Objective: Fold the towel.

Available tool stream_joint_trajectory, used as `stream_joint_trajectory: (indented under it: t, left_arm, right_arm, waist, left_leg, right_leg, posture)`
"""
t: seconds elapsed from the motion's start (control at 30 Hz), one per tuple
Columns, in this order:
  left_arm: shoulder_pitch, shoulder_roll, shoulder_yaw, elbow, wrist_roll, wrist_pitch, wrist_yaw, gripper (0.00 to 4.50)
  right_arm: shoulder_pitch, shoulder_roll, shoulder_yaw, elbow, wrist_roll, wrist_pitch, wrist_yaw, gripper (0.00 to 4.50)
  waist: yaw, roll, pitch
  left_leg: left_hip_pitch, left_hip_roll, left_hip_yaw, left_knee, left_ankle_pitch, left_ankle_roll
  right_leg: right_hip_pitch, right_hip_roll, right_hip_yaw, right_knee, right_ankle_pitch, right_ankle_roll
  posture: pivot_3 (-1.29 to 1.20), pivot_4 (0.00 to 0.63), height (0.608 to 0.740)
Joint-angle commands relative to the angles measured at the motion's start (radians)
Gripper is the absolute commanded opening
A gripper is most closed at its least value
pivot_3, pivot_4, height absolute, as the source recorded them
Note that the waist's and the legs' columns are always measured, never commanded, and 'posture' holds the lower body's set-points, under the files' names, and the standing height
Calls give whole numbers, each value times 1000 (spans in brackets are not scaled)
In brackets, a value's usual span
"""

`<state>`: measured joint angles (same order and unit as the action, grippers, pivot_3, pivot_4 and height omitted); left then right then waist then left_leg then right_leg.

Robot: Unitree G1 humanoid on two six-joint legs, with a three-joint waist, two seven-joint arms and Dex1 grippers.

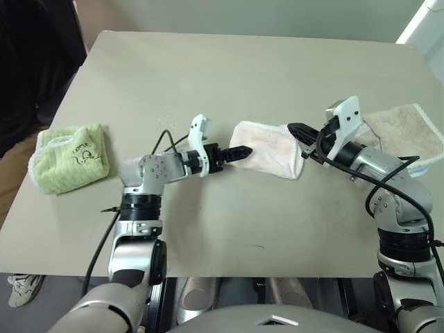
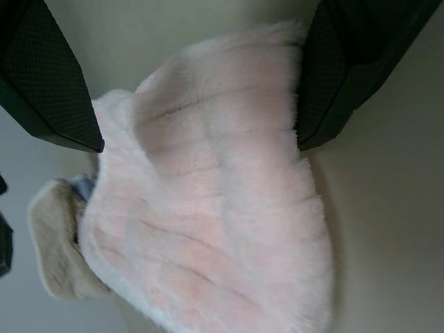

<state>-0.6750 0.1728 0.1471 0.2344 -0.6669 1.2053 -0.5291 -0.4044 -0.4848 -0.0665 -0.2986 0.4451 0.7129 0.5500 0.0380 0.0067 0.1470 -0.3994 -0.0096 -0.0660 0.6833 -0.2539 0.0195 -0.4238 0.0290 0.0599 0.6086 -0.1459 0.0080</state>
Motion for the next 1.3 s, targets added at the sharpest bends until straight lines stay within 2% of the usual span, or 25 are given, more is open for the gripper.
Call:
stream_joint_trajectory:
  t: [0.03, 0.3, 0.43, 0.7, 0.73, 0.87, 1.03, 1.2, 1.3]
  left_arm:
    - [-13, -79, -30, -63, -50, 68, 20, 4453]
    - [-23, -131, 5, -49, -35, 68, 82, 4453]
    - [-22, -141, 23, -49, -40, 54, 95, 3196]
    - [-10, -161, 76, -60, -55, 33, 129, 236]
    - [-9, -162, 79, -62, -56, 32, 132, 29]
    - [-11, -164, 103, -63, -66, 19, 147, 29]
    - [-80, -154, 211, -77, -90, -96, 197, 29]
    - [-159, -74, 342, -107, -100, -234, 283, 29]
    - [-172, 5, 428, -120, -101, -313, 341, 29]
  right_arm:
    - [-16, -5, -27, -30, 5, -19, -10, 0]
    - [-11, -9, -33, -30, 5, -21, -17, 0]
    - [9, -25, -52, -34, 17, -22, -4, 0]
    - [95, -111, -134, -61, 90, 1, 72, 0]
    - [101, -117, -140, -61, 93, 1, 73, 0]
    - [106, -130, -162, -52, 94, 0, 63, 0]
    - [96, -132, -182, -31, 78, -11, 43, 0]
    - [99, -133, -191, -37, 79, -9, 37, 0]
    - [102, -132, -192, -36, 79, -10, 35, 0]
  waist:
    - [1, 0, 0]
    - [-3, 0, 0]
    - [-3, 0, 0]
    - [-4, 0, 0]
    - [-5, 0, 0]
    - [-7, 0, 0]
    - [-8, -1, 1]
    - [-11, -1, 1]
    - [-17, -1, 1]
  left_leg:
    - [0, 0, 0, 0, 1, -1]
    - [0, 0, 1, -1, 2, -3]
    - [0, 0, 1, 0, 2, -2]
    - [0, 0, 2, 0, 3, -4]
    - [0, 0, 2, 0, 3, -4]
    - [0, 0, 2, 0, 3, -3]
    - [1, 0, 2, 0, 2, 0]
    - [1, 0, 2, -1, 3, 2]
    - [1, 0, 2, -1, 3, 2]
  right_leg:
    - [0, 0, 0, 0, 0, 0]
    - [-1, 0, 0, 0, -2, 1]
    - [-1, 0, 0, 0, -2, 3]
    - [-1, 0, 1, 0, -3, 3]
    - [-1, 0, 1, 0, -3, 3]
    - [-1, 0, 1, 0, -5, 7]
    - [-1, 0, 1, 1, -6, 11]
    - [-1, 0, 1, 1, -3, 10]
    - [-1, 0, 1, 1, -3, 10]
  posture:
    - [0, 150, 740]
    - [0, 150, 740]
    - [0, 150, 740]
    - [0, 150, 740]
    - [0, 150, 740]
    - [0, 150, 740]
    - [0, 150, 740]
    - [0, 150, 740]
    - [0, 150, 740]
